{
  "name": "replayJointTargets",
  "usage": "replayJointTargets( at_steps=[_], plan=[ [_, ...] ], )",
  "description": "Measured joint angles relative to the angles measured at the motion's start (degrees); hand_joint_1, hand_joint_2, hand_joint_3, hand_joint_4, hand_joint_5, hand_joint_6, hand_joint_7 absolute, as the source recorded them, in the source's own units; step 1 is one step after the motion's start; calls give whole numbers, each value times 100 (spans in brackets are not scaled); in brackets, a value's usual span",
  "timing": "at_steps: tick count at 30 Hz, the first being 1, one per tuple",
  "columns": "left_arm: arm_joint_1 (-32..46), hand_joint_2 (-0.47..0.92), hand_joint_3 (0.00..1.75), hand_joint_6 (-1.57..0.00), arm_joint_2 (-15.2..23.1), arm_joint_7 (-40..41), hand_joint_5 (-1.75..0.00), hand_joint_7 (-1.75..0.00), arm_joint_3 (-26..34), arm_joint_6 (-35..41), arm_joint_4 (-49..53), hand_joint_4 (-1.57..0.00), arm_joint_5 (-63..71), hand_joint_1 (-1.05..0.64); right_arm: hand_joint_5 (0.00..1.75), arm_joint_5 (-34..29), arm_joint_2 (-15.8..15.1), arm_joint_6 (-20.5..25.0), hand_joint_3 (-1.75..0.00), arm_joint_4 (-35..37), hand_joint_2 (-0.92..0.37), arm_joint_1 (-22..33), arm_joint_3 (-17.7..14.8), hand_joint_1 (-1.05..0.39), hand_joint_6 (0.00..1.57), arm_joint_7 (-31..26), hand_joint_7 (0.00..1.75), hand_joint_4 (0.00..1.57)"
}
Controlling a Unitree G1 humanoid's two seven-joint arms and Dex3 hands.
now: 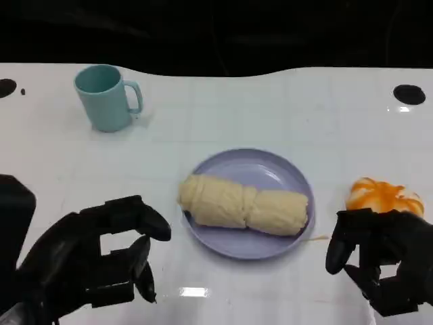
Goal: Grasp the towel on the left side of the plate with the left hand and place it into the plate.
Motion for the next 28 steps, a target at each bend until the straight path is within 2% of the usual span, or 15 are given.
replayJointTargets(
  at_steps=[8, 17, 28],
  plan=[
    [-40, 51, 130, -68, 133, 6, -175, -168, -353, -467, 324, -82, 352, -9, 175, -9, 0, -66, -107, 139, -59, -20, -40, 3, 68, 0, 144, 72],
    [-44, 51, 132, -69, 129, 111, -175, -166, -501, -545, 477, -81, 514, -7, 175, -78, -1, -341, -107, 305, -58, -26, -40, 4, 69, -3, 144, 73],
    [-57, 50, 133, -70, 128, 166, -175, -165, -640, -664, 501, -81, 656, -6, 175, -60, 0, -381, -106, 335, -59, -24, -97, 4, 69, -1, 144, 73]
  ],
)
